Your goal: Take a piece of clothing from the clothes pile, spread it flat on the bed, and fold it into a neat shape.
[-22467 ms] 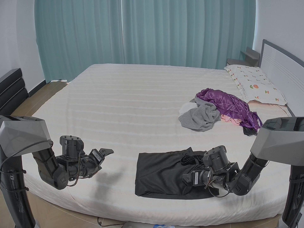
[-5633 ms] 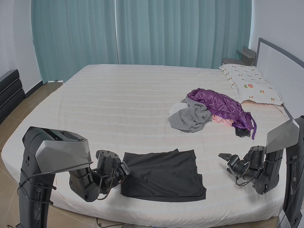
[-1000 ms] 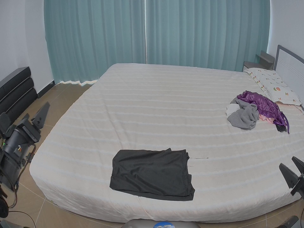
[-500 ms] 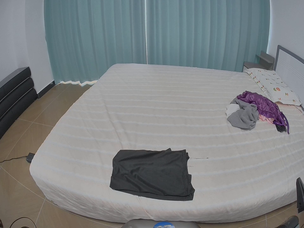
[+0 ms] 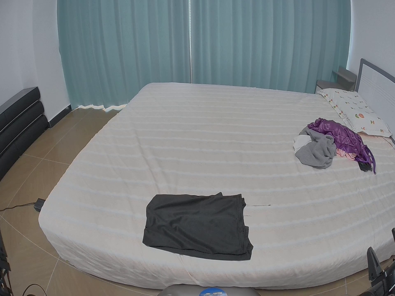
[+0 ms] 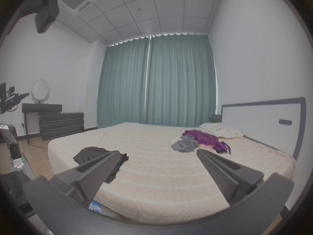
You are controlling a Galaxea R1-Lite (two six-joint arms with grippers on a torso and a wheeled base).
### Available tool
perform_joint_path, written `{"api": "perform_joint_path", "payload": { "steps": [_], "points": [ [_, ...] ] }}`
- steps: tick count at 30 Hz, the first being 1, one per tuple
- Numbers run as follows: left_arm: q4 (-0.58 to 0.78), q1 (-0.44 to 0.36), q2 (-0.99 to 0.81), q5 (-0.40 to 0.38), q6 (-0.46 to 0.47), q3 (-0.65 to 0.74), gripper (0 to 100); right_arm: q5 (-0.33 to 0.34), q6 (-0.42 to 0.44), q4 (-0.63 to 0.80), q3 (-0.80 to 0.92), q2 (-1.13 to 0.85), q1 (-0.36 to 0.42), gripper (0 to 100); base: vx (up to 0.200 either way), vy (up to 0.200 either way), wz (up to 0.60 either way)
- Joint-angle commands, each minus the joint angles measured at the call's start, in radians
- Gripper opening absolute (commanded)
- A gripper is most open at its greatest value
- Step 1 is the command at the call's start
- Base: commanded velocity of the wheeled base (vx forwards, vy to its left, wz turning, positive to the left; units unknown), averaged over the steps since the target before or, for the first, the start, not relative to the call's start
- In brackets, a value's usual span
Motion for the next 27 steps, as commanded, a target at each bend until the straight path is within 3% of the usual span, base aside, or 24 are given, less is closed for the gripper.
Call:
{"api": "perform_joint_path", "payload": {
  "steps": [1,4,10,16,17,19,24,27],
  "points": [
    [0.144,-0.046,-0.087,-0.069,0.016,0.033,100,-0.038,0.045,0.034,0.018,-0.016,-0.003,100,0.0,0.0,0.0],
    [0.202,-0.044,-0.087,-0.075,0.016,0.033,100,-0.038,0.048,0.032,0.018,-0.016,-0.003,100,0.0,0.0,0.0],
    [0.394,-0.046,-0.087,-0.176,0.01,0.033,100,-0.028,0.047,0.032,0.018,-0.016,-0.003,100,0.0,0.0,0.0],
    [0.399,-0.047,-0.087,-0.262,0.005,0.033,100,-0.032,0.068,0.031,0.018,-0.017,-0.001,100,0.0,0.0,0.0],
    [0.408,-0.047,-0.087,-0.339,-0.009,0.033,100,-0.033,0.066,0.031,0.018,-0.017,-0.001,100,0.0,0.0,0.0],
    [0.408,-0.047,-0.087,-0.408,-0.024,0.033,100,-0.032,0.065,0.031,0.018,-0.017,0.002,100,0.0,0.0,0.0],
    [0.402,-0.047,-0.087,-0.384,-0.053,0.033,100,-0.033,0.065,0.032,0.018,-0.017,-0.001,100,0.0,0.0,0.0],
    [0.478,-0.046,-0.087,-0.302,-0.032,0.033,100,-0.033,0.063,0.032,0.018,-0.017,-0.001,100,0.0,0.0,0.0]
  ]
}}
